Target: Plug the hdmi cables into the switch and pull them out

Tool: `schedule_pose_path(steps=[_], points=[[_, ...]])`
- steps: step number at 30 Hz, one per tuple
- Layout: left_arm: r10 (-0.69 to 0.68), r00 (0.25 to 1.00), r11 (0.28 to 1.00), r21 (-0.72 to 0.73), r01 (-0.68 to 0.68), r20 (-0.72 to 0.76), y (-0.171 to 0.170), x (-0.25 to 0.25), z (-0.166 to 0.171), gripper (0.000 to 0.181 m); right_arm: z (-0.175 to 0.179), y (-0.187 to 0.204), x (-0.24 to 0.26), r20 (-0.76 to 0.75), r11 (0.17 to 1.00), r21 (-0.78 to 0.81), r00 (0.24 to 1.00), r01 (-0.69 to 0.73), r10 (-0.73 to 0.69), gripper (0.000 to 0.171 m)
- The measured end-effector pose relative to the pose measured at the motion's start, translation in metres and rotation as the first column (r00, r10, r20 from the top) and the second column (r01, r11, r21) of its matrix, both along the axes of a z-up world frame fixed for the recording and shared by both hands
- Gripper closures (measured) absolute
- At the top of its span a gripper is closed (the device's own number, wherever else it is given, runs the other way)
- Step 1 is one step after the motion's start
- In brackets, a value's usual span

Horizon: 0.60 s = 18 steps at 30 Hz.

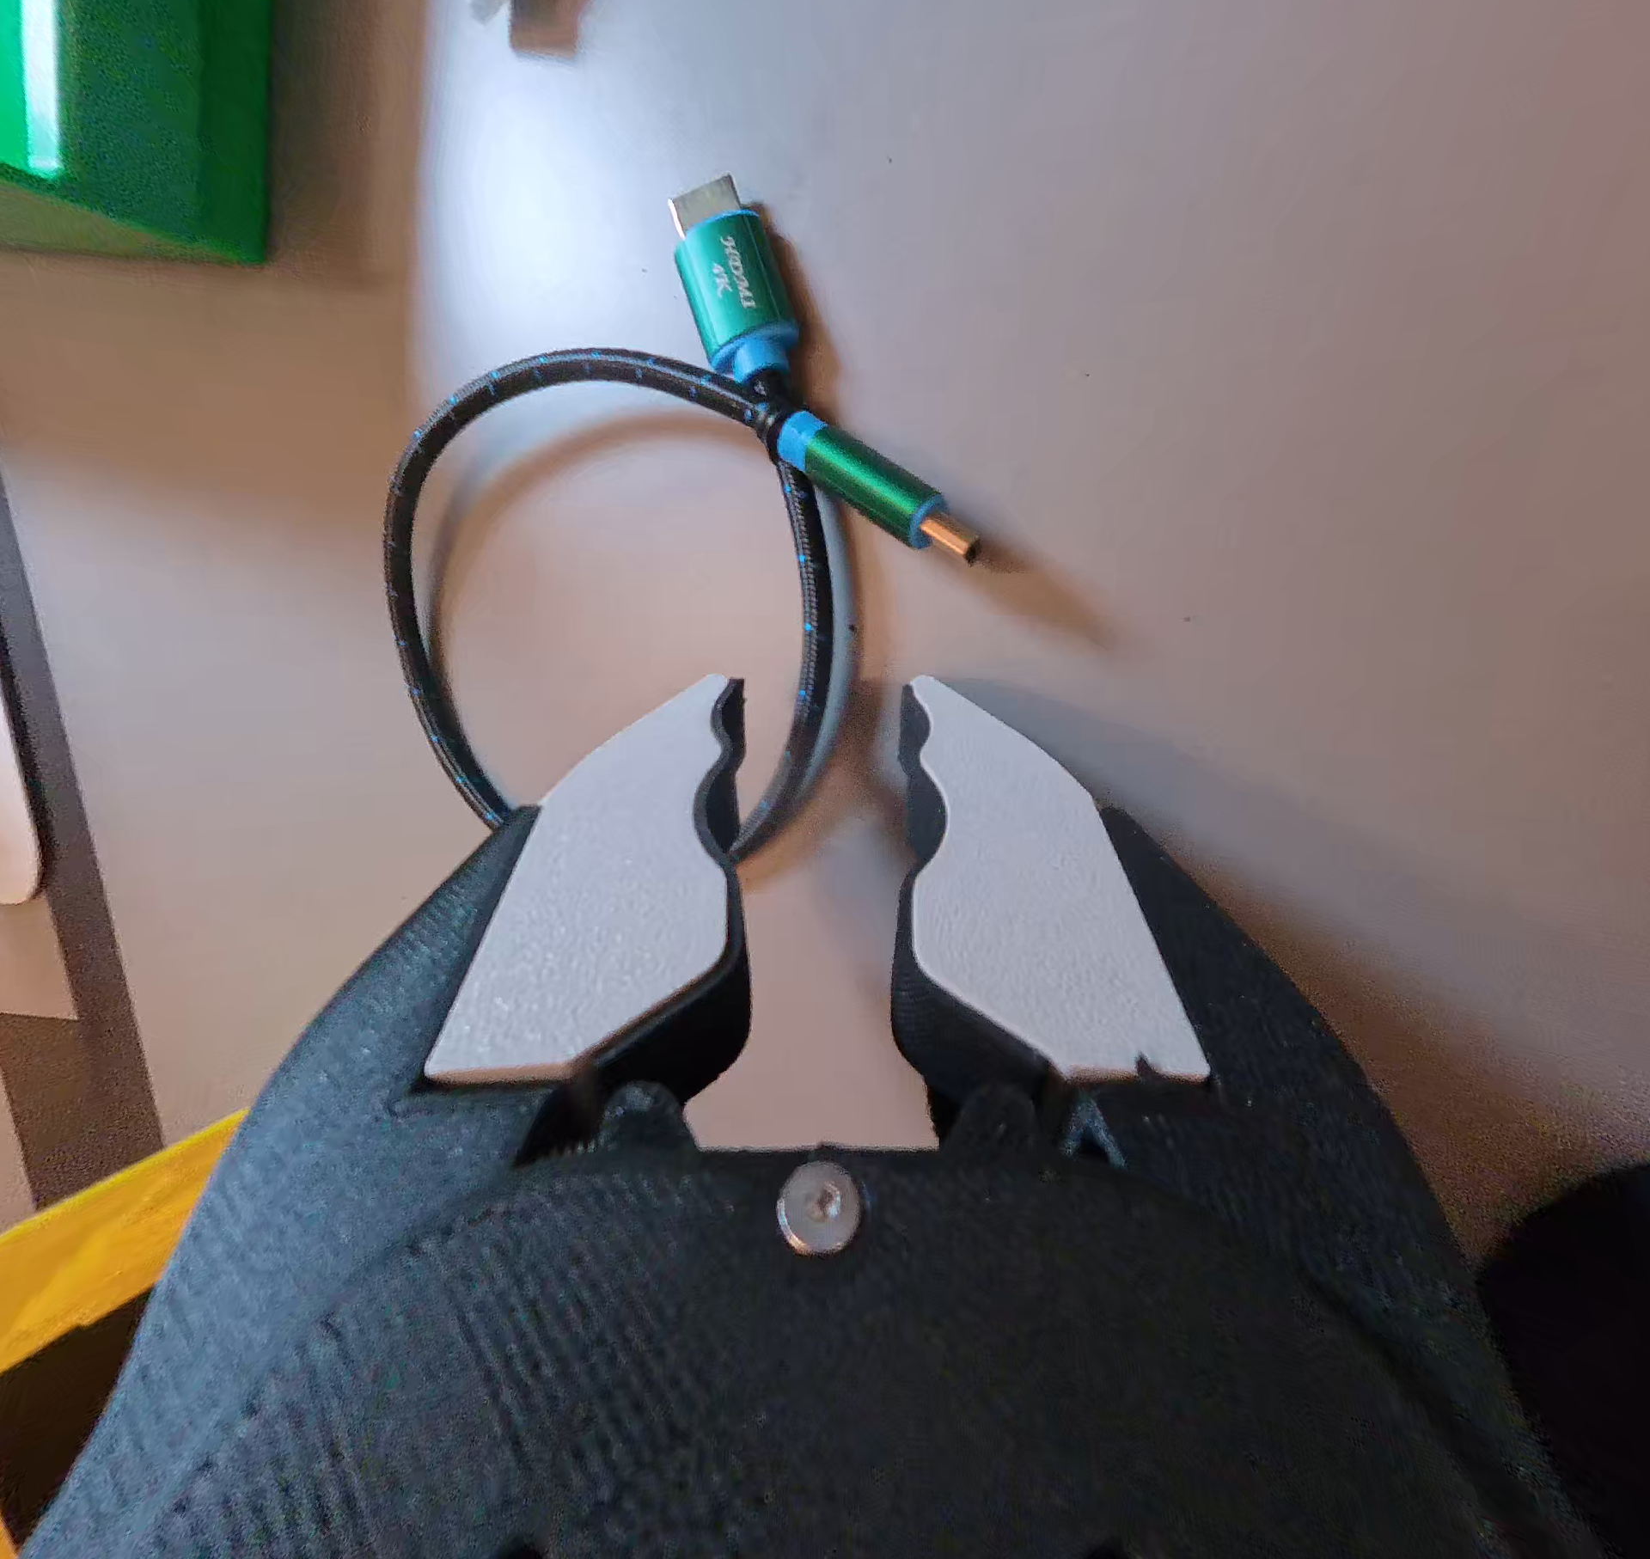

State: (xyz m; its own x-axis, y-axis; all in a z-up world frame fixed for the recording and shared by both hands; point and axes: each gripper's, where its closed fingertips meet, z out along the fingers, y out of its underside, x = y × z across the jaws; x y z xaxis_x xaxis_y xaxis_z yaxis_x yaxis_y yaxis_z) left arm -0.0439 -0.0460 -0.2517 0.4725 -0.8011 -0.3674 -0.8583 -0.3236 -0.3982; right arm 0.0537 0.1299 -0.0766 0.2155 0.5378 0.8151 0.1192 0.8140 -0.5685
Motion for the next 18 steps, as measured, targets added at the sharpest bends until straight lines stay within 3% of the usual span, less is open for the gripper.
schedule_pose_path(steps=[2,5,9,12,15,18], points=[[-0.018,1.0,1.0,-0.011,0.018,-0.002,0.005,0.001,-0.001,0.152,-0.002,0.0,0.0,0.011,1.0,-0.005,1.0,-0.004,0.004,0.148],[-0.056,0.998,0.997,-0.045,0.057,0.01,0.007,0.004,-0.006,0.173,-0.004,-0.001,0.0,0.019,1.0,0.001,1.0,-0.009,0.009,0.148],[-0.034,0.998,0.998,-0.042,0.036,0.056,0.012,0.006,0.0,0.174,-0.008,-0.004,0.0,0.041,1.0,0.019,0.999,-0.023,0.022,0.148],[-0.004,0.972,1.0,-0.021,0.009,0.236,0.012,0.011,0.026,0.174,-0.016,-0.005,-0.002,0.086,0.999,0.032,0.996,-0.034,0.031,0.148],[0.01,0.891,0.999,0.023,-0.023,0.455,0.012,0.011,0.063,0.174,-0.03,-0.007,-0.006,0.155,0.997,0.056,0.987,-0.044,0.035,0.148],[0.028,0.817,0.996,0.058,-0.075,0.576,0.014,0.004,0.082,0.175,-0.046,-0.012,-0.01,0.231,0.991,0.119,0.973,-0.056,0.027,0.148]])
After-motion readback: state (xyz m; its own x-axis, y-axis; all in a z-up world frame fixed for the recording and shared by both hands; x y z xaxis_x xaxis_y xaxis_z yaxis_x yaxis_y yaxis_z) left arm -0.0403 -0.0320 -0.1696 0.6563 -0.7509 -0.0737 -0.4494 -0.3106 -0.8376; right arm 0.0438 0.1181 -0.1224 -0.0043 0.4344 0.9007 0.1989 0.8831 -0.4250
